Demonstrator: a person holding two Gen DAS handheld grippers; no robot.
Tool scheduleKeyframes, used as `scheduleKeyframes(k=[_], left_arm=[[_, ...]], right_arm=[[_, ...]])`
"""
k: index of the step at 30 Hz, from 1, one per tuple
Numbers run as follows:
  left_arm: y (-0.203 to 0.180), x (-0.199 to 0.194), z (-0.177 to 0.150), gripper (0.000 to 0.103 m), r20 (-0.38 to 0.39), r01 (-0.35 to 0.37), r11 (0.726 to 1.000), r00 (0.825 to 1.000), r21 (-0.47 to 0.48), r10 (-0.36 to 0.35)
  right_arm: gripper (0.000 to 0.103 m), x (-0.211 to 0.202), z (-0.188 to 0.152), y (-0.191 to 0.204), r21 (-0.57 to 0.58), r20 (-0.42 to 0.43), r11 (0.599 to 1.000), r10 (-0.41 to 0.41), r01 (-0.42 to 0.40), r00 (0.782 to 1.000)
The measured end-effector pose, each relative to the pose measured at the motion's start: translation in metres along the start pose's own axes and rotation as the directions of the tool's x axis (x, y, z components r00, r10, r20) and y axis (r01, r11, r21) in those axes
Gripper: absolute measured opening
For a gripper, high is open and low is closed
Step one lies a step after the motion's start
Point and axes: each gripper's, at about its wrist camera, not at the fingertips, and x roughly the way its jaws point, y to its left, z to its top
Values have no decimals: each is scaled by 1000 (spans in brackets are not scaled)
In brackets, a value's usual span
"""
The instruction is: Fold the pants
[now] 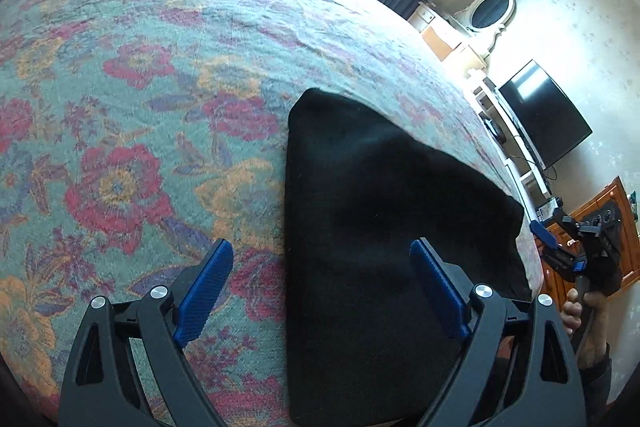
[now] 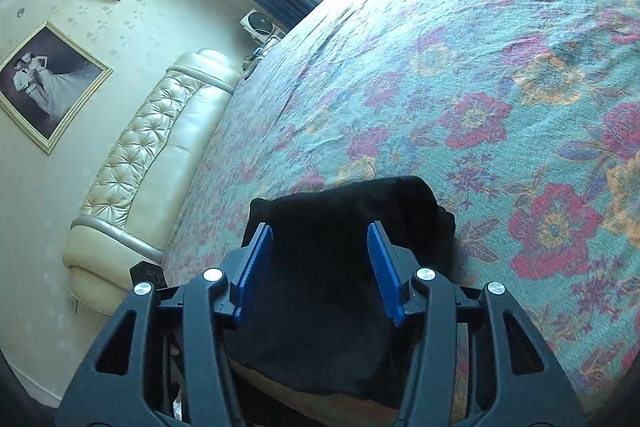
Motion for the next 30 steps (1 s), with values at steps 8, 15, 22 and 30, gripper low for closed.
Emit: scheduleKeyframes(k=[8, 15, 22, 30], left_arm=[[41, 54, 55, 89, -172, 57, 997, 983, -53, -65], [60, 89, 85, 89, -165, 146, 971, 970, -191, -178], [38, 97, 89, 93, -159, 99, 990, 981, -100, -114], [23, 105, 81, 93, -141, 14, 1000, 990, 2, -14]], right_arm=[[88, 25, 10, -53, 48, -120, 996, -73, 79, 990], [92, 60, 11, -97, 195, -104, 980, 64, -42, 993], [98, 81, 30, -93, 207, -126, 964, 193, -164, 973], [44, 80, 29, -103, 232, -111, 964, 161, -132, 981]])
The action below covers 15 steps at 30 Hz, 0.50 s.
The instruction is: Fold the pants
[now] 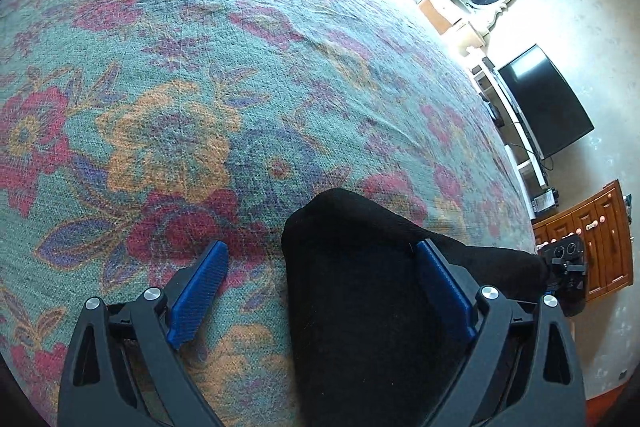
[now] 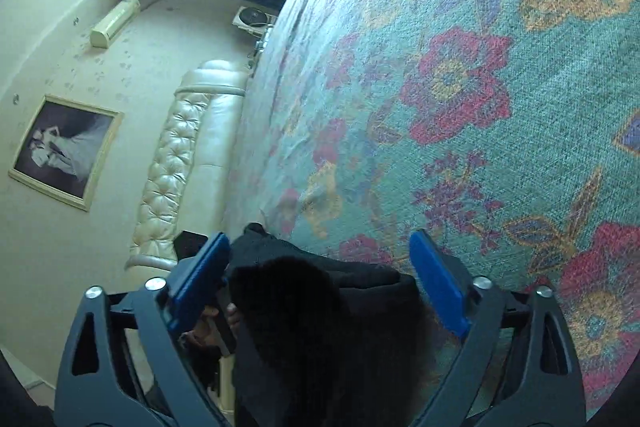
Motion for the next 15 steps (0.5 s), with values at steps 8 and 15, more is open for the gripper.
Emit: scheduleKeyframes(k=[8, 15], left_arm=[[-14, 4, 2, 61, 27, -11, 999, 1000, 38, 10], [11, 9, 17, 48, -17, 134, 987, 991, -84, -135]], right_arm=[[21, 0, -4, -31, 76, -3, 997, 12, -12, 1000], [21, -3, -4, -32, 62, -6, 998, 19, -18, 1000]])
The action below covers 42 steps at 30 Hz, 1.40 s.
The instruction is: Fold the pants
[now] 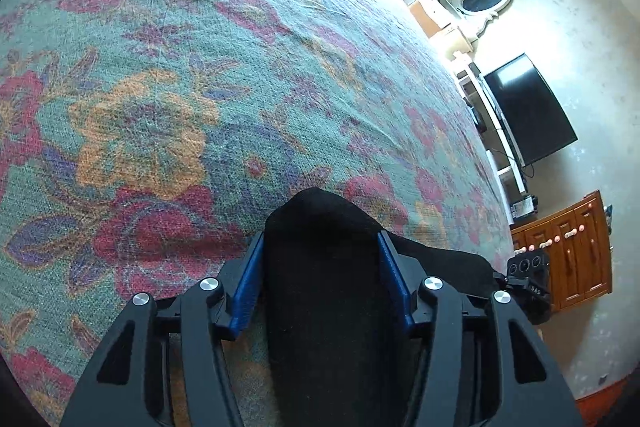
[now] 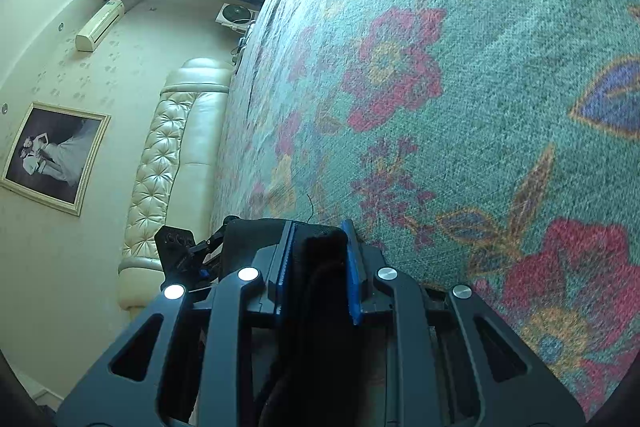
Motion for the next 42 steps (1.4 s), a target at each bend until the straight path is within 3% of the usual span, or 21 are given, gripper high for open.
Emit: scheduleKeyframes(k=[2, 5, 9, 11, 12, 13, 16, 20, 25, 26, 27, 30, 32, 35, 38, 39, 42], left_arm=[[4, 1, -1, 42, -11, -11, 1000, 1000, 6, 11], [-3, 6, -7, 41, 6, -61, 995, 998, 80, 60], [-7, -1, -9, 51, 32, -25, 996, 999, 86, 22], [-4, -13, -13, 65, 50, -3, 999, 999, 47, 1], [-2, -21, -16, 71, 66, 7, 999, 998, 33, -9], [-1, -30, -21, 73, 80, 18, 999, 997, 30, -20], [1, -53, -36, 74, 97, 40, 998, 994, 51, -44], [6, -68, -65, 79, 53, 85, 996, 995, 34, -87], [2, -58, -97, 79, -28, 139, 990, 990, -14, -139], [-2, -56, -101, 80, -22, 117, 993, 993, 14, -117], [-6, -54, -103, 80, -17, 97, 994, 995, 44, -96], [-15, -48, -107, 80, -3, 39, 992, 999, 120, -39], [-21, -44, -113, 79, 16, -7, 984, 1000, 177, 4], [-24, -43, -114, 78, 40, -14, 979, 999, 206, 6], [-5, -57, -107, 80, 21, 128, 989, 991, 75, -130], [2, -61, -103, 84, 25, 178, 984, 984, 23, -178], [18, -64, -88, 86, 40, 230, 971, 973, -72, -227]], right_arm=[[19, -1, -1, 6, -37, 9, 999, -39, 40, 999], [14, 3, -1, 2, -49, 28, 996, -71, 72, 997], [20, -4, -6, 4, -51, 59, 997, -57, 60, 997], [30, -17, -12, 8, -17, 84, 997, -73, 74, 994], [42, -25, -17, 12, -17, 90, 995, -94, 96, 991], [59, -33, -22, 17, -18, 95, 993, -116, 119, 989], [87, -50, -43, 34, -14, 65, 989, -147, 149, 987], [89, -56, -74, 42, 12, -12, 983, -186, 186, 983], [86, -46, -111, 36, 73, -85, 992, -101, 107, 991], [79, -46, -116, 38, 39, -85, 991, -123, 127, 989], [46, -45, -120, 39, 8, -89, 989, -148, 150, 985], [34, -50, -130, 23, 15, -90, 994, -104, 106, 991], [32, -53, -134, 13, 15, -83, 998, -58, 60, 995], [36, -55, -131, 11, 30, -94, 999, -25, 28, 995], [55, -62, -123, 15, 25, -114, 1000, -5, 8, 993], [67, -65, -117, 18, 13, -110, 1000, 3, -1, 994], [81, -77, -102, 26, -38, -57, 999, -26, 23, 998]])
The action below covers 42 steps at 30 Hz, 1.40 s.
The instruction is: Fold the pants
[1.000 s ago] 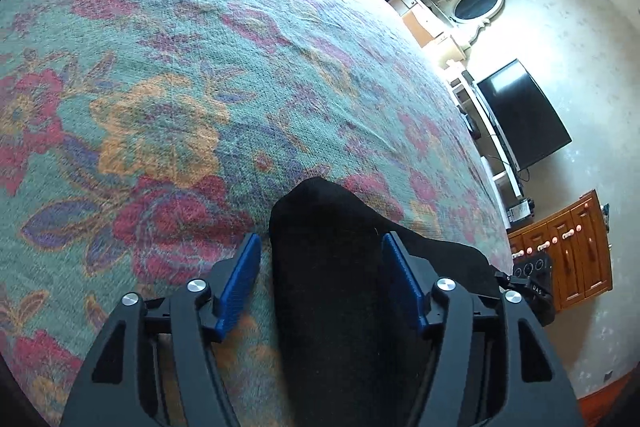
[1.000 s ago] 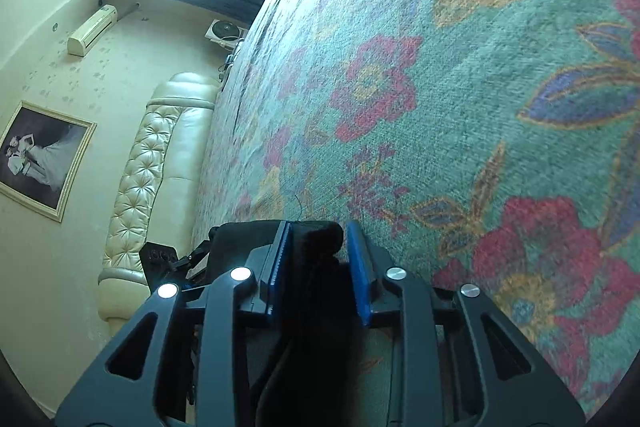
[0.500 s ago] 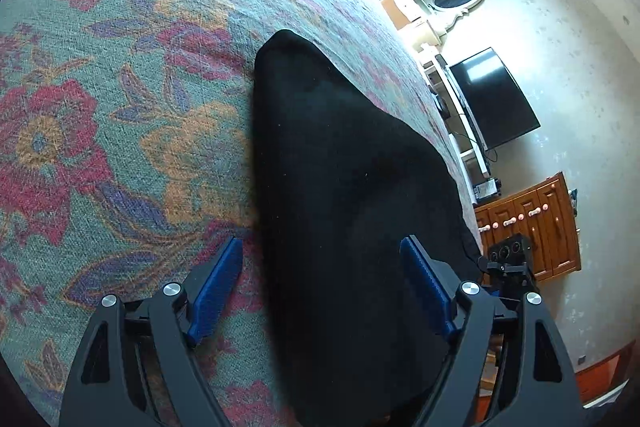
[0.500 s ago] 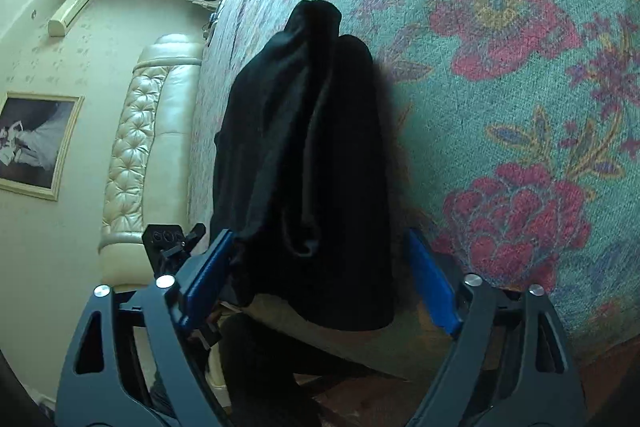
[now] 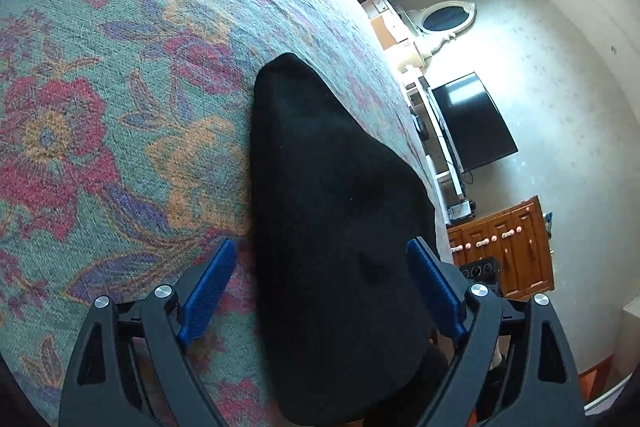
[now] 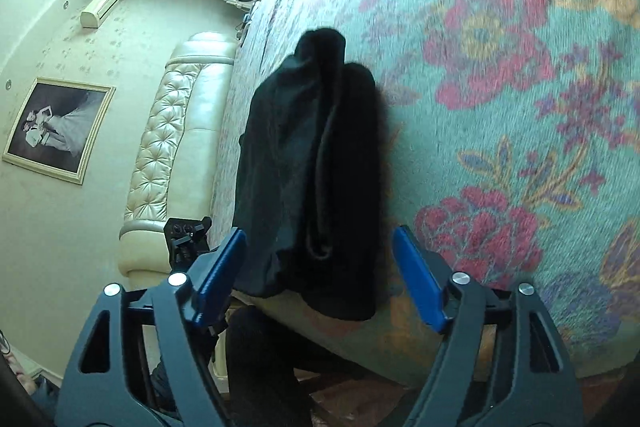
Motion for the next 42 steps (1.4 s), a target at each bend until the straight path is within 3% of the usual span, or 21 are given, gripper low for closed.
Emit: scheduleKeyframes(k=[3, 8, 11, 12, 13, 14, 15, 16, 18, 24, 31, 38, 42], left_arm=[[10, 11, 13, 86, -28, -7, 999, 1000, -50, 6], [-6, 37, 18, 86, -77, -23, 1000, 997, 17, 24], [-14, 48, 13, 86, -87, -52, 996, 995, 72, 58], [-15, 51, 13, 86, -88, -63, 995, 994, 83, 70], [-14, 52, 10, 85, -86, -69, 994, 993, 86, 76], [-13, 52, 10, 73, -83, -86, 993, 992, 85, 93], [-10, 51, 11, 49, -82, -116, 990, 989, 82, 123], [-4, 49, 10, 43, -93, -128, 989, 987, 68, 134], [6, 44, 6, 36, -99, -87, 996, 991, 31, 90], [-4, 28, 3, 24, -45, -103, 992, 993, 76, 107], [2, -8, 25, 23, 24, -135, 988, 991, 79, 134], [30, -47, 71, 23, 116, -216, 976, 970, 15, 213], [55, -51, 88, 26, 100, -222, 975, 970, -20, 223]], right_arm=[[85, 8, 17, -2, 1, -15, 1000, -15, 15, 1000], [89, 41, 35, 8, -67, -101, 998, -2, -5, 995], [87, 56, 41, 17, -119, -143, 993, -41, 24, 989], [74, 57, 42, 18, -129, -148, 991, -55, 36, 987], [52, 56, 43, 15, -124, -151, 991, -70, 51, 986], [47, 54, 44, 7, -96, -153, 994, -67, 52, 986], [42, 52, 45, -1, -63, -157, 998, -30, 21, 987], [40, 50, 43, -4, -59, -160, 998, -14, 5, 987], [40, 49, 40, -2, -75, -160, 997, -20, 8, 987], [35, 49, 36, 19, -124, -100, 992, -33, 20, 994], [32, 68, 50, 44, -172, -88, 985, 5, -20, 996], [32, 148, 82, 83, -204, -145, 977, 35, -65, 989], [32, 188, 97, 91, -182, -169, 982, 22, -53, 985]])
